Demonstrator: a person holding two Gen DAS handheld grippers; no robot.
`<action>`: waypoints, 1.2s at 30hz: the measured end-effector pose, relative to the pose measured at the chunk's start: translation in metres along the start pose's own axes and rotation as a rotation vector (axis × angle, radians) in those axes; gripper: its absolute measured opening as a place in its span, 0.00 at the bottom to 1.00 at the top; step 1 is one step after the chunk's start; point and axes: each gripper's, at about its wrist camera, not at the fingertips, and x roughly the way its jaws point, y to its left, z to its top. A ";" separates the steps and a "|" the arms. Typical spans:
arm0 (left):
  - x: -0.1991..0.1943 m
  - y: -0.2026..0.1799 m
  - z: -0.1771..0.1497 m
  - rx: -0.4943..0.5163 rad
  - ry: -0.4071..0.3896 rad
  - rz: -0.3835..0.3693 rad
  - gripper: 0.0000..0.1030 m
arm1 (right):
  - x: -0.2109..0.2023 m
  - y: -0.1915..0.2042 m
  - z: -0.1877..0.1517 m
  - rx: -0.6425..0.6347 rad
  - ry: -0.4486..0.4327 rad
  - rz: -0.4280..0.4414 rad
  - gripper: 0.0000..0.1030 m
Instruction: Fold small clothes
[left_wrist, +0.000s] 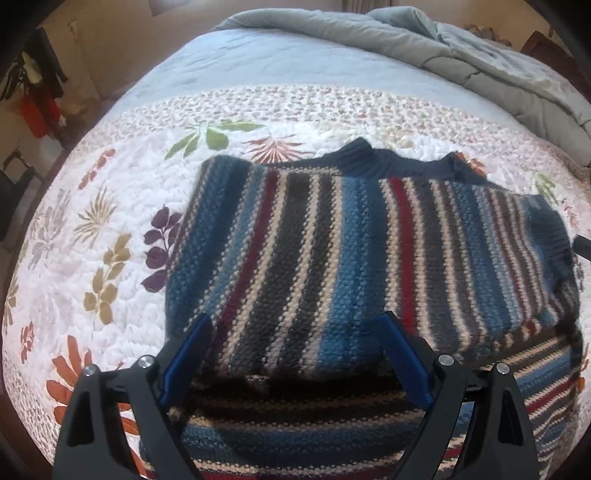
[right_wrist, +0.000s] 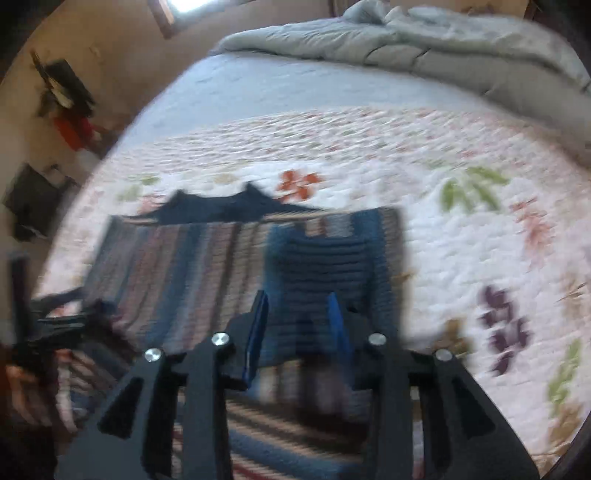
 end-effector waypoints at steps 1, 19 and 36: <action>0.005 0.001 0.000 -0.007 0.013 0.005 0.89 | 0.005 0.000 0.000 0.006 0.019 0.014 0.30; -0.021 0.020 -0.041 0.002 -0.011 -0.003 0.90 | -0.007 0.013 -0.050 0.018 0.082 0.047 0.29; -0.050 0.072 -0.182 -0.037 0.130 0.032 0.90 | -0.071 0.015 -0.215 0.072 0.208 0.053 0.33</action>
